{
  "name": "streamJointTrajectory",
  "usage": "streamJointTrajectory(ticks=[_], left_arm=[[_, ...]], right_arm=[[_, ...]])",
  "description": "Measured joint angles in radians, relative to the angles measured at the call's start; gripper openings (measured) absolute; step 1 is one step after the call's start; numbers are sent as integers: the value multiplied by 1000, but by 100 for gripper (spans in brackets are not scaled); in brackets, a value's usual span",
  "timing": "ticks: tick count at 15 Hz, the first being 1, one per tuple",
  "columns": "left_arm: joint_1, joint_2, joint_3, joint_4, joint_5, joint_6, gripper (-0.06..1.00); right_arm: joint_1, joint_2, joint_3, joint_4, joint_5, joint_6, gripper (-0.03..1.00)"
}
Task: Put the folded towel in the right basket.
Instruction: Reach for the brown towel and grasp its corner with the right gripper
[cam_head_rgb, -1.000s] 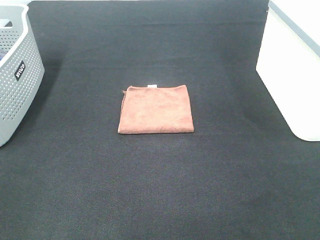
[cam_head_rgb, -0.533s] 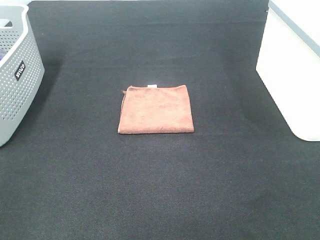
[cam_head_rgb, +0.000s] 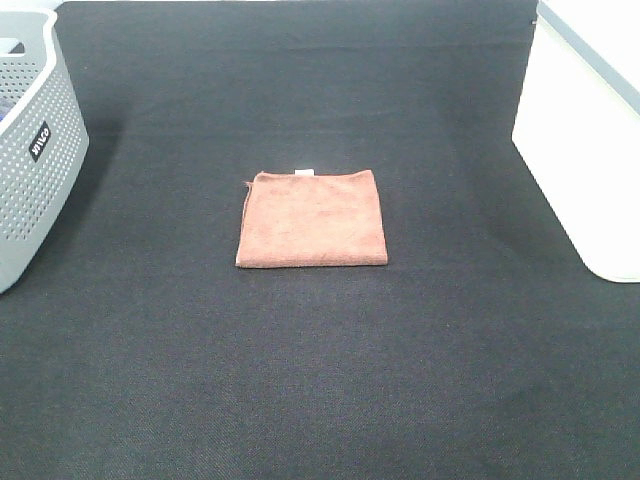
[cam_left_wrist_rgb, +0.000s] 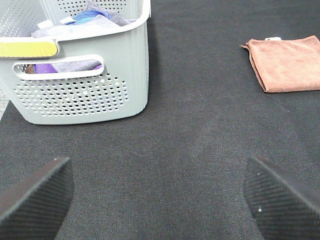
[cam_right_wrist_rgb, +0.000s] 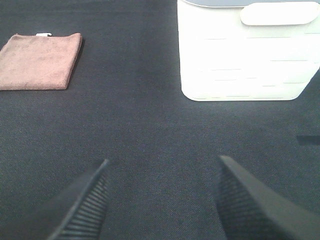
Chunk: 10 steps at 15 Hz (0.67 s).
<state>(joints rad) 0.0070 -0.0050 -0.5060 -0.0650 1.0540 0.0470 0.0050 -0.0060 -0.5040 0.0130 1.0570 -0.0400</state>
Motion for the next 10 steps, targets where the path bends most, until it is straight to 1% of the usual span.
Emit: streamJointTrajectory(ticks=[2, 4, 5, 6, 7, 10], left_arm=[[0, 0, 0, 0, 0, 0, 87], [0, 0, 0, 0, 0, 0, 87], [0, 0, 0, 0, 0, 0, 87], [0, 0, 0, 0, 0, 0, 87], [0, 0, 0, 0, 0, 0, 87], [0, 0, 0, 0, 0, 0, 87]], right_arm=[[0, 1, 0, 0, 0, 0, 58], [0, 55, -13, 0, -11, 0, 58], [0, 104, -26, 0, -29, 0, 58], [0, 204, -56, 3, -49, 0, 58], [0, 204, -56, 3, -49, 0, 58], [0, 453, -160, 14, -96, 0, 58]])
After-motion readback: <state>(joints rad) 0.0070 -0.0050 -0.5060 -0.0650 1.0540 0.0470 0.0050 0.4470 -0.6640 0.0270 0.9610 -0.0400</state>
